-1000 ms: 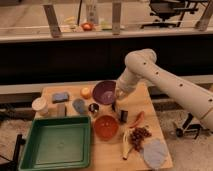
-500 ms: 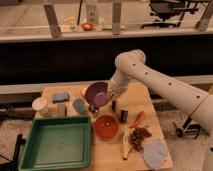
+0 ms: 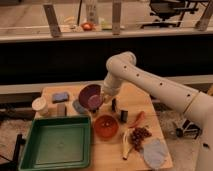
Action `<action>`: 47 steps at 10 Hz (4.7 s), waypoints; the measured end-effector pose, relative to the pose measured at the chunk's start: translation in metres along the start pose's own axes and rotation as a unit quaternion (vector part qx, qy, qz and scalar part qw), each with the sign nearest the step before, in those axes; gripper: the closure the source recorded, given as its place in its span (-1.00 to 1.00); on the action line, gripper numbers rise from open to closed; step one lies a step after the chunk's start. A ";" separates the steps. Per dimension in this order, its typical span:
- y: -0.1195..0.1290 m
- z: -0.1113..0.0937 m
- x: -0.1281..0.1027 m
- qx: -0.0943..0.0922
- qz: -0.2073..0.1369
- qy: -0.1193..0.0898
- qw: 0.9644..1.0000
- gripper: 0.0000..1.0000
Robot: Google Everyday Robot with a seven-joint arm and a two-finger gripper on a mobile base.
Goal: Stack bowls into tray
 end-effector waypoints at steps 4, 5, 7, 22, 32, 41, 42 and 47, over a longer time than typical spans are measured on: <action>0.040 -0.003 -0.029 0.008 -0.019 -0.034 0.999 1.00; 0.045 -0.001 -0.035 0.011 -0.021 -0.038 0.999 1.00; 0.055 0.009 -0.045 0.020 -0.025 -0.045 0.998 1.00; 0.108 0.043 -0.064 0.025 -0.013 -0.059 0.998 -0.51; 0.104 0.060 -0.064 0.038 -0.021 -0.072 0.996 -0.60; 0.098 0.099 -0.057 0.097 -0.030 -0.056 0.993 -0.60; 0.100 0.103 -0.057 0.105 -0.028 -0.055 0.993 -0.60; 0.098 0.110 -0.053 0.150 -0.024 -0.052 0.987 -0.60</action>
